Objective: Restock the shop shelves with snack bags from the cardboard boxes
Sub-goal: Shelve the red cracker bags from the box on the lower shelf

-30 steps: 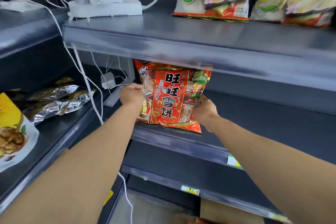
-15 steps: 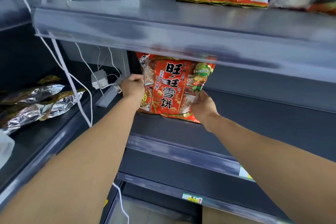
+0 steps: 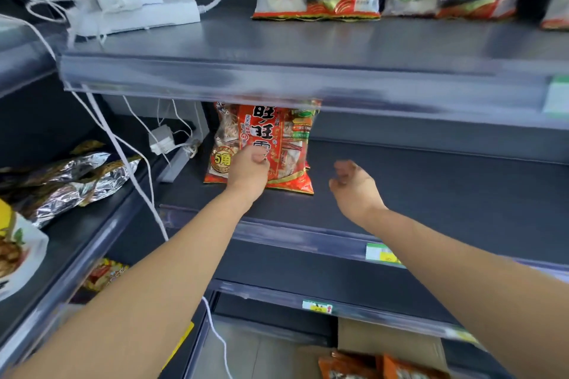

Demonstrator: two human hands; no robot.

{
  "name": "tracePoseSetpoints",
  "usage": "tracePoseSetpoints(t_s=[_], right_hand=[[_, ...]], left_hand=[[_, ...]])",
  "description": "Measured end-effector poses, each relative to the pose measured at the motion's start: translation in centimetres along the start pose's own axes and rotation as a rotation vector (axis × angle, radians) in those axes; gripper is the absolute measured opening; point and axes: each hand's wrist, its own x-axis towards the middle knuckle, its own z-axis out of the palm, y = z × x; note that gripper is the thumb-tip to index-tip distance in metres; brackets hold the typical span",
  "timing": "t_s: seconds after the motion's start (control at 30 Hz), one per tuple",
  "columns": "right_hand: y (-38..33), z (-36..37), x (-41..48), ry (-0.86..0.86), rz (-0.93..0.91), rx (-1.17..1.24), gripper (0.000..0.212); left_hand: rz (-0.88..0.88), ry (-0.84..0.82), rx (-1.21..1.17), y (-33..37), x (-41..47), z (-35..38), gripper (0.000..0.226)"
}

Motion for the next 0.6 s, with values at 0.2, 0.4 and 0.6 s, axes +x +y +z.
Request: tracePoseSetpoints(t_s=[0.2,0.4,0.6], right_hand=[[6.5,-10.7,-8.2,0.048,0.038,-0.091,0.036],[17.6,-25.5,-18.4,0.208,0.204,-0.173,0.035],[29.9,-39.3,-30.4,0.371,0.461,-0.138,0.033]], left_hand=[[0.121,-0.318,0.025,6.9,-10.9,10.2,0.026],[0.198,-0.726,0.043,14.7,-25.2,23.8,0.02],[0.232,-0.994,0.107,19.6,-39.9,37.0,0.011]])
